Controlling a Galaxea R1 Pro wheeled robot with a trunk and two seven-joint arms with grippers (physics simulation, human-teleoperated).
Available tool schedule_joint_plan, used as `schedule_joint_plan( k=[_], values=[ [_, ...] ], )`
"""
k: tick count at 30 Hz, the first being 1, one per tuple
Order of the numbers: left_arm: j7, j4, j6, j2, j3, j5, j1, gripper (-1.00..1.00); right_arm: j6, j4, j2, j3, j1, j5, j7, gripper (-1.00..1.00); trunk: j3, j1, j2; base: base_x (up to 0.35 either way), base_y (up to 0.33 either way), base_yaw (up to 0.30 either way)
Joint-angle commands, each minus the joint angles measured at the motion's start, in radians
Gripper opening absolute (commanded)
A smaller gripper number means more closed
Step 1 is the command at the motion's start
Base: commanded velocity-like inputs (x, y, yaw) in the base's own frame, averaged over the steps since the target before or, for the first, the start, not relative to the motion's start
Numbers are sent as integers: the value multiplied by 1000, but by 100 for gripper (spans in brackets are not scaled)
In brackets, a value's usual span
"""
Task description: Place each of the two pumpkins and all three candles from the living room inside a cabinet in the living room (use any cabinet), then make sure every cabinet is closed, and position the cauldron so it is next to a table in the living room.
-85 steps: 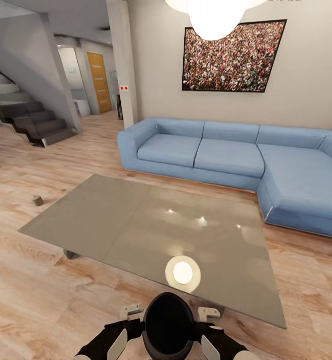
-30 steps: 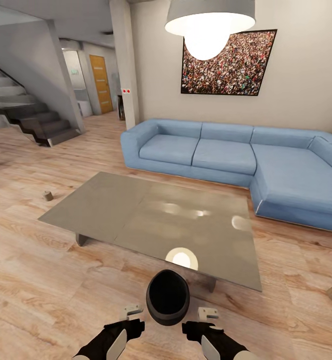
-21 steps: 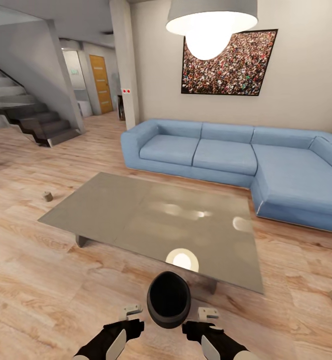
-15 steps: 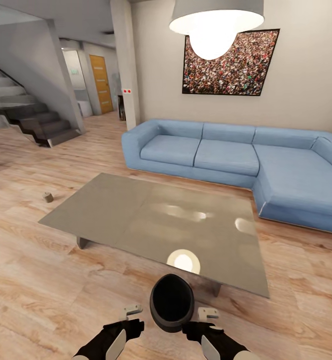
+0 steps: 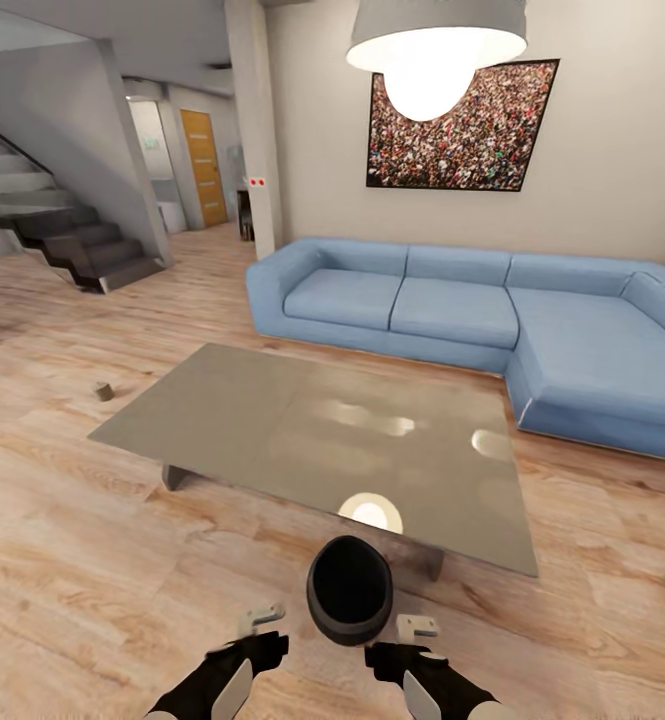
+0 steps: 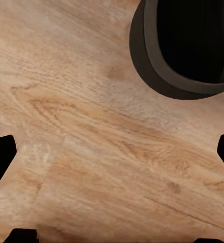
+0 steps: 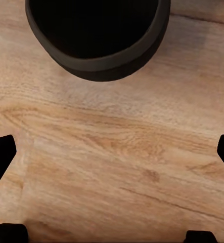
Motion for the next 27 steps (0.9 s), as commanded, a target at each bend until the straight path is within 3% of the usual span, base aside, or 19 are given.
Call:
schedule_joint_plan(
  k=[1, 13, 18, 22, 27],
  values=[
    [7, -2, 5, 1, -8, 10, 0, 100, 5, -2, 0, 5, 0, -10, -5, 100, -1, 0, 0, -117, 33, 12],
    [18, 6, 2, 2, -8, 6, 0, 100, 5, -3, 0, 5, 0, -10, -5, 100, -1, 0, 0, -20, 6, 149],
    [21, 7, 5, 26, -3, 7, 0, 100, 4, -3, 0, 5, 0, -10, -6, 100, -1, 0, 0, 0, 0, 181],
    [42, 7, 7, 35, 39, 13, 0, 100, 4, -3, 0, 5, 0, -10, -7, 100, -1, 0, 0, 0, 0, 181],
    [139, 9, 7, 38, 92, 18, 0, 100, 4, -3, 0, 5, 0, -10, -7, 100, -1, 0, 0, 0, 0, 181]
  ],
)
